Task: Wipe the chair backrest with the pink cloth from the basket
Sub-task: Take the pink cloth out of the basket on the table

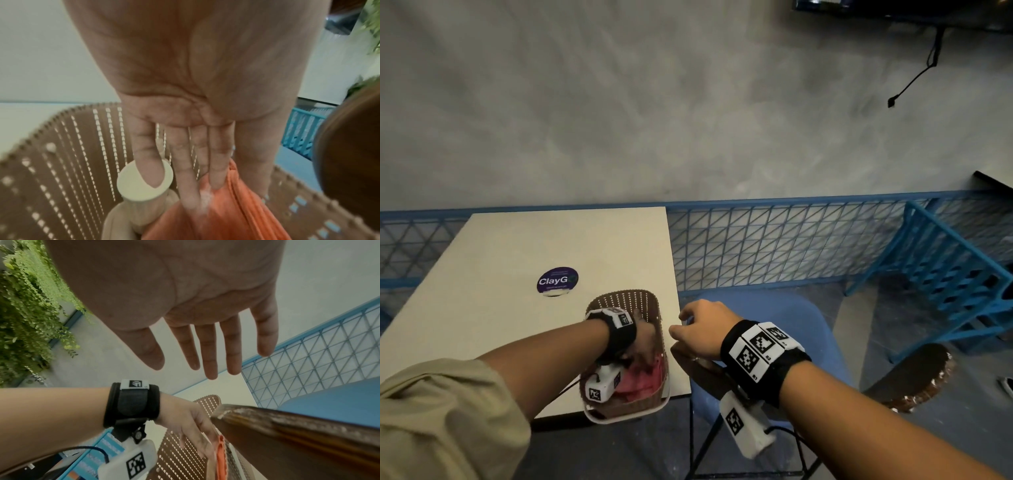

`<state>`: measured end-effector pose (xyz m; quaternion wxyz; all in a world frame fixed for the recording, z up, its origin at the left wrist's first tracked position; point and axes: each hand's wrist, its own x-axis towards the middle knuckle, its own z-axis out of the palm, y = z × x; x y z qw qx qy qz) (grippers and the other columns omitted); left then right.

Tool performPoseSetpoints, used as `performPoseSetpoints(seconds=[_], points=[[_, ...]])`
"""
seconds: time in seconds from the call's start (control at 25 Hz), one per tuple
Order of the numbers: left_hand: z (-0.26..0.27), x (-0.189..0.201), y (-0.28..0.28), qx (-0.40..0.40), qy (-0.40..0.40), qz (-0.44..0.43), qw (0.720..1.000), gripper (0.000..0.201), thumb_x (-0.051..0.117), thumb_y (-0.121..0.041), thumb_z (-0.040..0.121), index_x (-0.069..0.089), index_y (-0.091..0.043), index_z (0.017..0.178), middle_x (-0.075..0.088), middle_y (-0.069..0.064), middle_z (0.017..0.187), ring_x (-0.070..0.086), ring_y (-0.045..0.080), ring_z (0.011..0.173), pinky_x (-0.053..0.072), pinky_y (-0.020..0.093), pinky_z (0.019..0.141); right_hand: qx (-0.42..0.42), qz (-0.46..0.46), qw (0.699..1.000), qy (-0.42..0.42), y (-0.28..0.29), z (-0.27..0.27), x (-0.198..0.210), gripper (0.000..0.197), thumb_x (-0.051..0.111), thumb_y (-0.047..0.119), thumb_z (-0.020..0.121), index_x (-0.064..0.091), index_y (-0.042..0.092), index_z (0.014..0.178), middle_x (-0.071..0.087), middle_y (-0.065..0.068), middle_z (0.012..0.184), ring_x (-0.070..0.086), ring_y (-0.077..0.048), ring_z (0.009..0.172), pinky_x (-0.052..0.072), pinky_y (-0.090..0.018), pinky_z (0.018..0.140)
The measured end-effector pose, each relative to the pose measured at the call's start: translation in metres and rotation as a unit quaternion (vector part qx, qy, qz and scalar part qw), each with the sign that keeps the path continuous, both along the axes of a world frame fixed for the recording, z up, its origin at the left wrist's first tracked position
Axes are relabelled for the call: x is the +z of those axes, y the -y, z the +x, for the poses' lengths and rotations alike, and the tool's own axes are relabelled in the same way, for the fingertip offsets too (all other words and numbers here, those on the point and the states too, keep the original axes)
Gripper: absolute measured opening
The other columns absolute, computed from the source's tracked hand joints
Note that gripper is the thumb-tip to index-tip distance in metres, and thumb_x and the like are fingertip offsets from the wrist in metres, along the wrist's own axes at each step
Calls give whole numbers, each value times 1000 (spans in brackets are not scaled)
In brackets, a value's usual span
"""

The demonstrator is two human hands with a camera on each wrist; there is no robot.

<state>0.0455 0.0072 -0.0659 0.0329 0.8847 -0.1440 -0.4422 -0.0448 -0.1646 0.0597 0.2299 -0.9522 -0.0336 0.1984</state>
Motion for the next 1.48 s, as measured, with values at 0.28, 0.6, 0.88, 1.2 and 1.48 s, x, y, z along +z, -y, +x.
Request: performPoseSetpoints(seconds=[0.28, 0.6, 0.88, 1.2, 1.48], points=[[-13, 69, -21, -2, 73, -46, 996, 25, 72, -29, 83, 77, -17, 104, 66, -5, 75, 58, 12, 70, 50, 29, 68, 22, 21, 999, 29, -3, -14, 9, 55, 56, 52, 84, 63, 19, 128, 67, -6, 125, 63, -23, 112, 53, -34, 90], [-56, 162, -27, 24, 208, -171, 963, 18, 75, -34, 84, 79, -29, 101, 62, -23, 62, 52, -1, 60, 41, 26, 60, 17, 33, 997, 63, -4, -31, 20, 53, 71, 47, 78, 62, 11, 115, 68, -9, 107, 65, -26, 97, 56, -37, 82], [-98, 196, -11, 59, 194, -352, 914, 17, 78, -37, 80, 78, -42, 96, 78, -7, 99, 70, 28, 96, 54, 51, 95, -23, 117, 988, 93, 0, -48, 24, 39, 74, 46, 75, 60, 21, 102, 68, 0, 93, 65, -20, 85, 50, -28, 68], [-131, 173, 4, 160, 242, -510, 810, 16, 83, -31, 75, 80, -24, 89, 77, 13, 91, 67, 44, 81, 54, 60, 82, -37, 150, 979, 133, 17, -66, 38, 9, 58, 18, 89, 65, 13, 86, 71, -13, 92, 64, -32, 90, 44, -30, 68], [-137, 83, -10, 255, 273, -341, 863, 15, 75, -15, 83, 74, -28, 74, 73, -11, 83, 65, 8, 80, 54, 33, 78, -56, 175, 974, 132, 39, -82, 30, 13, 58, 13, 86, 68, 8, 80, 71, -16, 81, 68, -33, 79, 58, -41, 72]])
